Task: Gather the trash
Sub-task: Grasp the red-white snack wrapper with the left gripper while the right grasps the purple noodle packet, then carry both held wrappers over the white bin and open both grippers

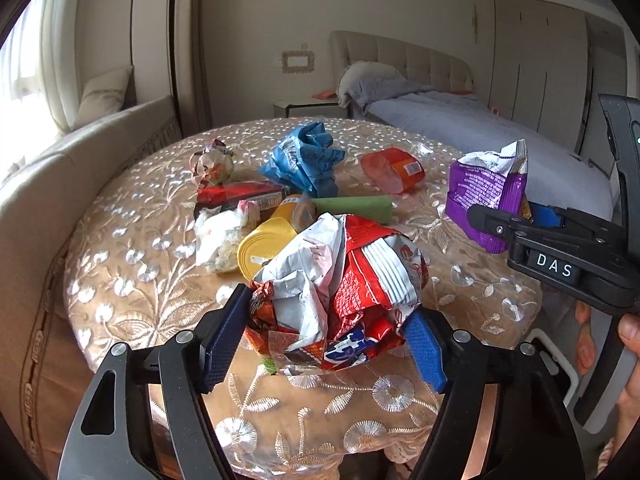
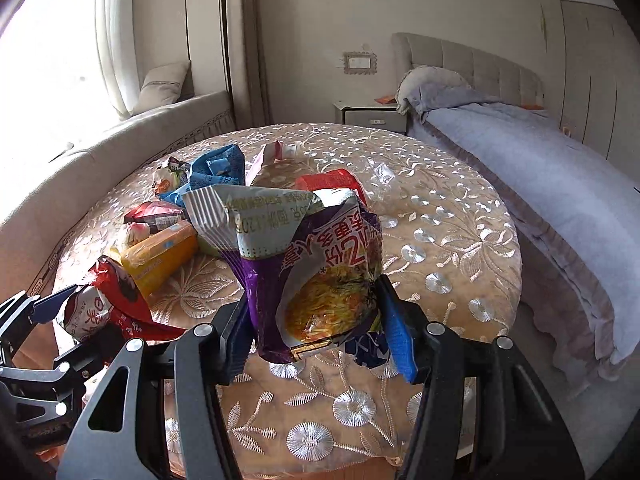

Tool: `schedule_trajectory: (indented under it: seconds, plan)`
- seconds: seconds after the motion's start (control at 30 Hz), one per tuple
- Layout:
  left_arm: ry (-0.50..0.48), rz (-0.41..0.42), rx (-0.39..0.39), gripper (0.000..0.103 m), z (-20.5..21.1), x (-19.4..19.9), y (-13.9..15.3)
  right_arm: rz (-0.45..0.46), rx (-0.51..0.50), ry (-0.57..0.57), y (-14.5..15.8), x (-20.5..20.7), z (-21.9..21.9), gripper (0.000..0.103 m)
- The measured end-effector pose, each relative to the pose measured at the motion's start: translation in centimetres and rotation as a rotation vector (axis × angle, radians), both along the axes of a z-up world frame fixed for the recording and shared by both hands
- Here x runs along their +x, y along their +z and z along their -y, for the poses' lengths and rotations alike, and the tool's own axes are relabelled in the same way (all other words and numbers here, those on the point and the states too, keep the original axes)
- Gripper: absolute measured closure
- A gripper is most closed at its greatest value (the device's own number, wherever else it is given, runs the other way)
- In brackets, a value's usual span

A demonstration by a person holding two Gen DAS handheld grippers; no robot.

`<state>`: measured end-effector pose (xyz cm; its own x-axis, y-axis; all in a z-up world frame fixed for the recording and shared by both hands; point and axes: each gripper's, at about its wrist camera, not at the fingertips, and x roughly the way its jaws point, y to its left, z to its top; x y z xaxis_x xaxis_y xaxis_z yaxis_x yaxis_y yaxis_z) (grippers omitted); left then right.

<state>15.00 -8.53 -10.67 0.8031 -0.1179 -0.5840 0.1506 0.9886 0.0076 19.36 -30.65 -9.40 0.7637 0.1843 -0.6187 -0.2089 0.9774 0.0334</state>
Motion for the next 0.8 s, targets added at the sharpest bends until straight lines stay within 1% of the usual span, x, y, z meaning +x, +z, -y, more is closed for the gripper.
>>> schedule_trajectory:
  seconds: [0.13, 0.2, 0.3, 0.4, 0.53, 0.63, 0.7, 0.8]
  plan:
    - [-0.033, 0.048, 0.038, 0.031, 1.6, -1.0, 1.2, 0.031, 0.002, -0.014, 0.8, -2.4, 2.3, 0.045]
    - [-0.064, 0.063, 0.042, 0.031, 2.6, -1.4, 1.8, 0.061, -0.013, -0.030, 1.4, -4.1, 3.4, 0.045]
    - [-0.148, 0.067, 0.041, 0.031, 5.1, -2.0, 2.3, 0.096, -0.033, -0.058, 2.1, -6.6, 5.9, 0.045]
    - [-0.251, 0.056, 0.057, 0.031, 8.6, -2.5, 2.3, 0.102, -0.082, -0.122, 2.2, -8.9, 8.6, 0.045]
    - [-0.413, 0.011, 0.078, 0.031, 13.9, -2.9, 1.4, 0.044, -0.109, -0.231, 1.2, -11.4, 13.2, 0.045]
    - [-0.535, -0.034, 0.119, 0.031, 18.2, -3.3, -0.2, -0.020, -0.137, -0.300, -0.4, -13.2, 16.2, 0.045]
    - [-0.618, -0.074, 0.148, 0.031, 20.9, -3.5, -1.7, -0.063, -0.165, -0.321, -2.0, -14.4, 17.8, 0.044]
    - [-0.747, -0.155, 0.193, 0.031, 24.6, -3.5, -4.5, -0.143, -0.207, -0.319, -4.8, -15.5, 19.8, 0.044]
